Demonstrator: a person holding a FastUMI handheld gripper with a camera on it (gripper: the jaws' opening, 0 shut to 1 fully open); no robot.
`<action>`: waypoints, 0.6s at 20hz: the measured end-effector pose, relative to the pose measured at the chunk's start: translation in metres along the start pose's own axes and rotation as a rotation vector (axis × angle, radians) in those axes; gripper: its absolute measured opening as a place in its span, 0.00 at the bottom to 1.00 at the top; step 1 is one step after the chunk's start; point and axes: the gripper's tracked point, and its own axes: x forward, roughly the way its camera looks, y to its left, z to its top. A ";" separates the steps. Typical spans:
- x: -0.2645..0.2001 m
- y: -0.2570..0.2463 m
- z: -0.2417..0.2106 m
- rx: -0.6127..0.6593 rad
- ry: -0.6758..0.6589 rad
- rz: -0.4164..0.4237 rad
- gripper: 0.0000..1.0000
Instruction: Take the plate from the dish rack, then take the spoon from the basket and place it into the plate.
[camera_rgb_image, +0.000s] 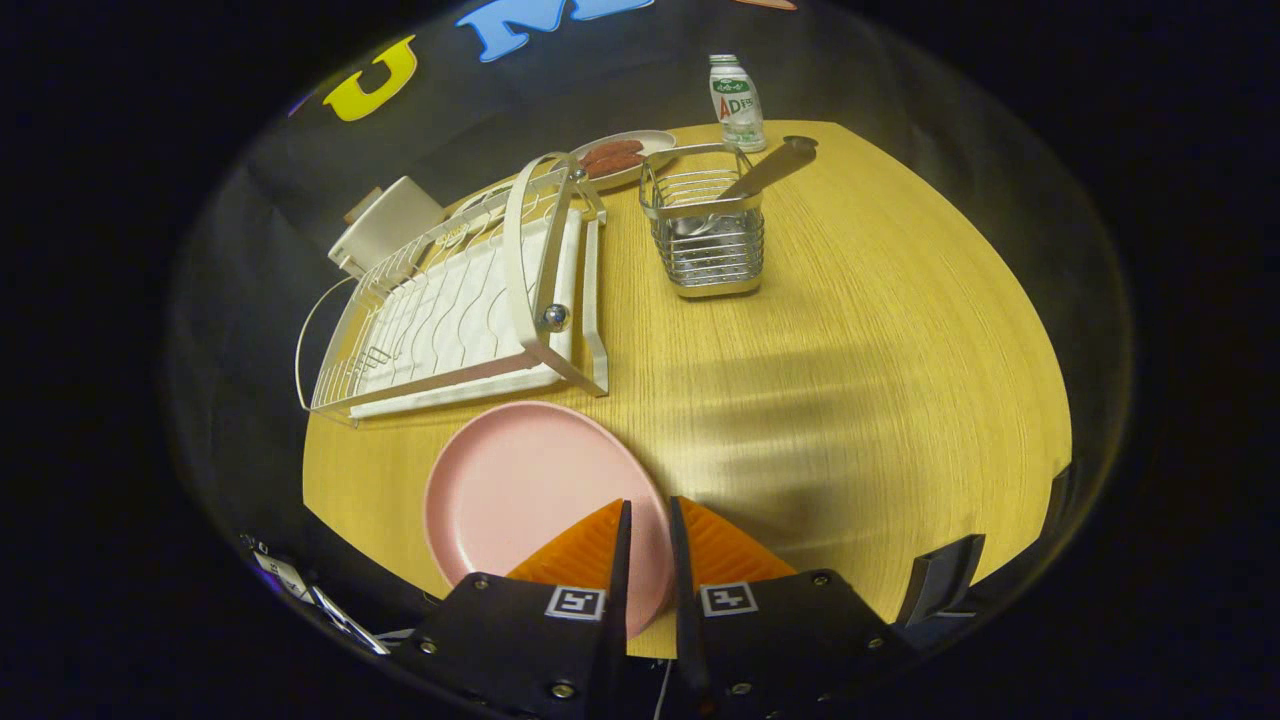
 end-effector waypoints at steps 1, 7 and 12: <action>0.002 -0.002 -0.001 0.009 0.004 0.006 0.20; -0.006 -0.004 0.007 -0.022 -0.043 0.025 0.20; -0.022 -0.014 0.030 -0.065 -0.177 0.017 0.21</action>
